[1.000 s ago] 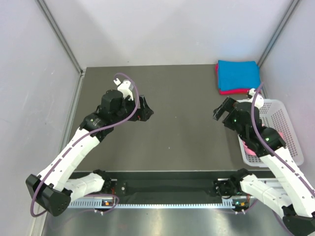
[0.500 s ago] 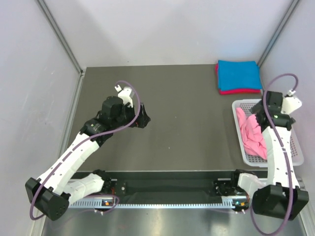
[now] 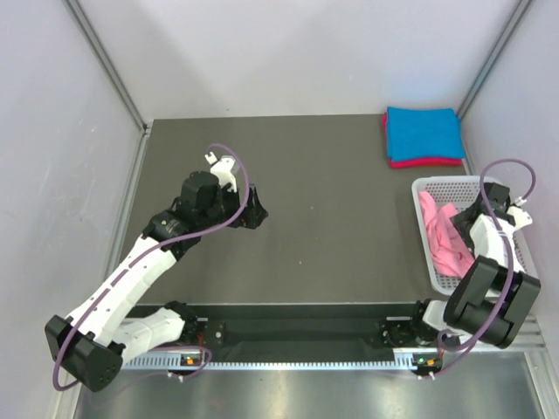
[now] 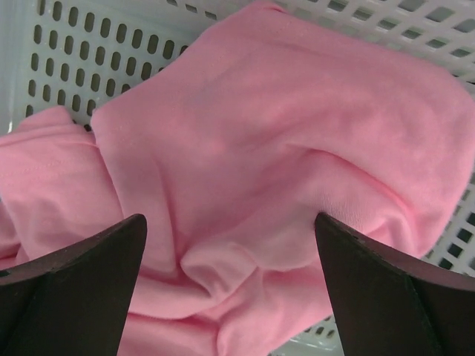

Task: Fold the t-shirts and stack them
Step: Grab the tshirt from the pile

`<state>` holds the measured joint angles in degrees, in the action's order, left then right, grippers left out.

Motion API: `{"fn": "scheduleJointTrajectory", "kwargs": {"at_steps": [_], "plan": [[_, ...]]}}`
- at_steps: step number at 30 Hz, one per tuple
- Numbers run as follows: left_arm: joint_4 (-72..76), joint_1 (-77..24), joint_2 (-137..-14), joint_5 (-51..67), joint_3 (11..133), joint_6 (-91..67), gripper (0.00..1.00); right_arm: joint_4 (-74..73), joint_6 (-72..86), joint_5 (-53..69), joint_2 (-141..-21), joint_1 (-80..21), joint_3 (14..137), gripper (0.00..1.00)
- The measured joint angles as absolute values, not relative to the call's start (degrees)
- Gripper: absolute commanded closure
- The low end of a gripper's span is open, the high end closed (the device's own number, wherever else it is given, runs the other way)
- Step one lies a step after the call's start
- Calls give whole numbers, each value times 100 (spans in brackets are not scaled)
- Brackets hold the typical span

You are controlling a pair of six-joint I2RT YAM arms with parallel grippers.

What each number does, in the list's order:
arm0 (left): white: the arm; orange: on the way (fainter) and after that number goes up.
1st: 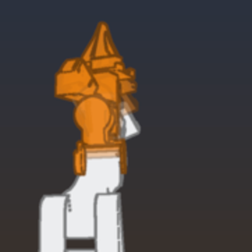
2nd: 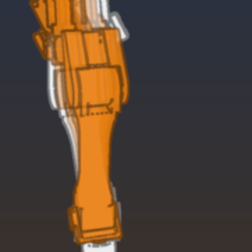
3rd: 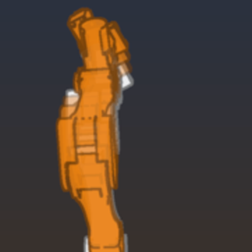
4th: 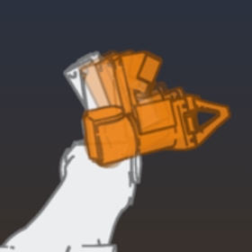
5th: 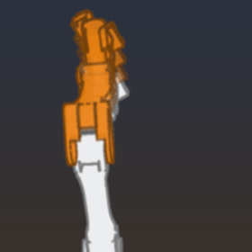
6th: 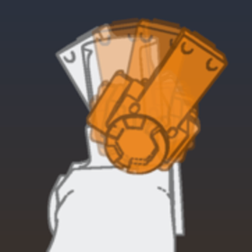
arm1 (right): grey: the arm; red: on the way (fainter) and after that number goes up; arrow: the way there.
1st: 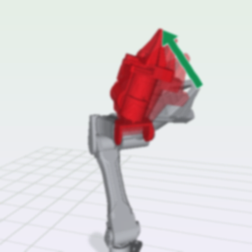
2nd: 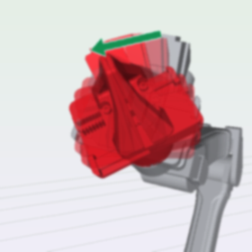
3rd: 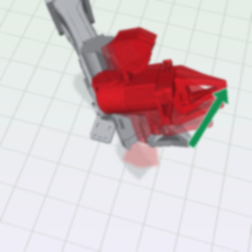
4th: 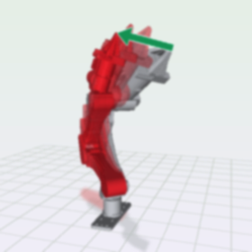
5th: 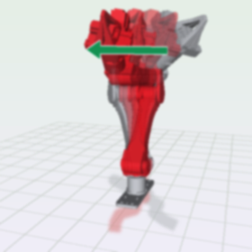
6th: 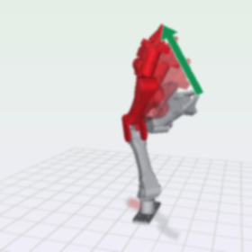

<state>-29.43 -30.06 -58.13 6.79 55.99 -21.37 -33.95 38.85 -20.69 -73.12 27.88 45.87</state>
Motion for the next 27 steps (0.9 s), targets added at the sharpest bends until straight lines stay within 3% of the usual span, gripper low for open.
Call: {"fn": "scheduleJointTrajectory", "kwargs": {"at_steps": [3,4,6,7,9,10,17,24,27], "plan": [[-2971,-3006,-5839,687,5599,-2241,14,-3122,3903,-1929,-7653,2886,4536,14],[-2974,-3006,-5854,705,5599,-2279,15,-3085,3905,-1892,-7736,2923,4530,23],[-2976,-3009,-5892,749,5599,-2362,17,-2993,3894,-1844,-7824,3026,4488,31],[-2974,-3006,-5905,777,5599,-2403,17,-2958,3900,-1831,-7828,3079,4458,48],[-2969,-3006,-5916,836,5596,-2484,18,-2912,3850,-1809,-7797,3138,4418,70],[-2961,-3006,-5913,875,5590,-2526,19,-2891,3848,-1798,-7769,3164,4388,97],[-2954,-3009,-5916,934,5590,-2635,20,-3190,3559,-1514,-6943,3177,4713,100],[-2749,-3002,-5916,725,5546,-2917,21,-3695,3299,-580,-6184,2912,7570,100],[-2703,-2943,-5918,703,5529,-3063,28,-3590,3367,228,-6025,2506,8812,100]]}}
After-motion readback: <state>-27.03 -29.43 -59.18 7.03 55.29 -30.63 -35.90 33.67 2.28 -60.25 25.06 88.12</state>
